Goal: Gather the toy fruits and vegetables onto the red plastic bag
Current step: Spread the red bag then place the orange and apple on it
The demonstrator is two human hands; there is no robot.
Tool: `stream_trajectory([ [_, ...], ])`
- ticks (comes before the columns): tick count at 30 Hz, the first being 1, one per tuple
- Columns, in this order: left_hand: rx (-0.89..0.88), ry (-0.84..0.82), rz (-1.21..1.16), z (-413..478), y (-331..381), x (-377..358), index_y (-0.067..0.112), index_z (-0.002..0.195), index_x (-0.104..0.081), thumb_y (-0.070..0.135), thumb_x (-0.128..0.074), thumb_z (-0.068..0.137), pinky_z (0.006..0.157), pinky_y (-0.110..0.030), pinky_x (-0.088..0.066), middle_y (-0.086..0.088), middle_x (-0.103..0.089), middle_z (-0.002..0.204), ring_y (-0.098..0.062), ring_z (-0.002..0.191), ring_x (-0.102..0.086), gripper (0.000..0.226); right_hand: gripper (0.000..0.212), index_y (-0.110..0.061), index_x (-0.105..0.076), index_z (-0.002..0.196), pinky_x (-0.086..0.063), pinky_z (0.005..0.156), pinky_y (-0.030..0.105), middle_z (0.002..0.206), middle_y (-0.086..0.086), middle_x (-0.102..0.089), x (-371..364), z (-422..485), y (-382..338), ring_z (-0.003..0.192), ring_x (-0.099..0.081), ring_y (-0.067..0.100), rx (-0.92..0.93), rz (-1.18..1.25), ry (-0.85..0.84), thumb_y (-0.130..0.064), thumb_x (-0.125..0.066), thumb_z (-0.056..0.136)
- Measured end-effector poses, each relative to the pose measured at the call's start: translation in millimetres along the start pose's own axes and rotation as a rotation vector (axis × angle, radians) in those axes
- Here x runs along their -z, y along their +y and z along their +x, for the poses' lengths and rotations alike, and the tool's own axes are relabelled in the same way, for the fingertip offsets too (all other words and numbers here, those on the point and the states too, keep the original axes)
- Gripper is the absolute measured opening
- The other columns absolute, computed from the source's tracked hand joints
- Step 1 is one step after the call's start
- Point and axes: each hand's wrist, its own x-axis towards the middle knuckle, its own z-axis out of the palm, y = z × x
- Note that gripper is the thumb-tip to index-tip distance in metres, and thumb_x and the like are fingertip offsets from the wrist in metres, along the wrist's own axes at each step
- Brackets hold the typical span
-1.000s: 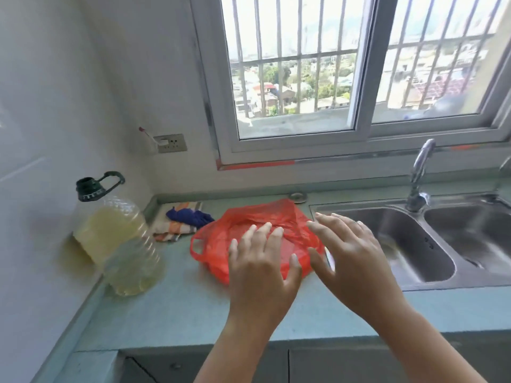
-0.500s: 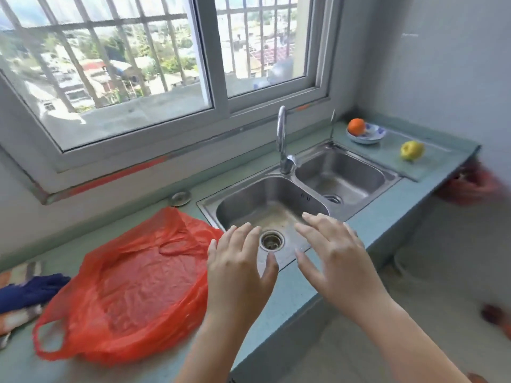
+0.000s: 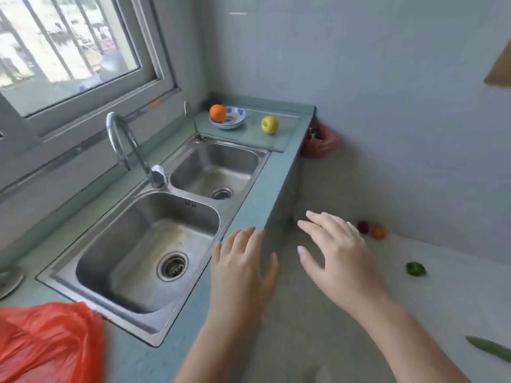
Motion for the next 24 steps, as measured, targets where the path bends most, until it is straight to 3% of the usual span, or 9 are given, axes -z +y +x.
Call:
stream_trajectory([
  [14,-0.098,-0.019,-0.012,165.9,117.9,-130.2,0.013,0.105,-0.064,0.038,-0.045,0.078,0.085,-0.047,-0.05,-0.004,-0.068,0.107,-0.028,0.1,-0.062,0.042,0.044,-0.01,-0.063,0.108,-0.045,0.089,0.055,0.117,0.01,-0.063,28.4,125.9,191.8,0.11,-0.057,0.032,-0.022,0.015,0.081,-0.037,-0.042,0.079],
  [24,-0.006,0.0,-0.003,252.1,85.2,-189.7,0.012,0.104,-0.065,0.037,-0.043,0.077,0.086,-0.043,-0.049,-0.005,-0.068,0.105,-0.027,0.097,-0.062,0.043,0.045,-0.01,-0.064,0.108,-0.047,0.088,0.053,0.116,0.009,-0.064,-23.5,222.3,239.1,0.108,-0.058,0.031,0.024,0.042,0.019,-0.037,-0.041,0.08],
])
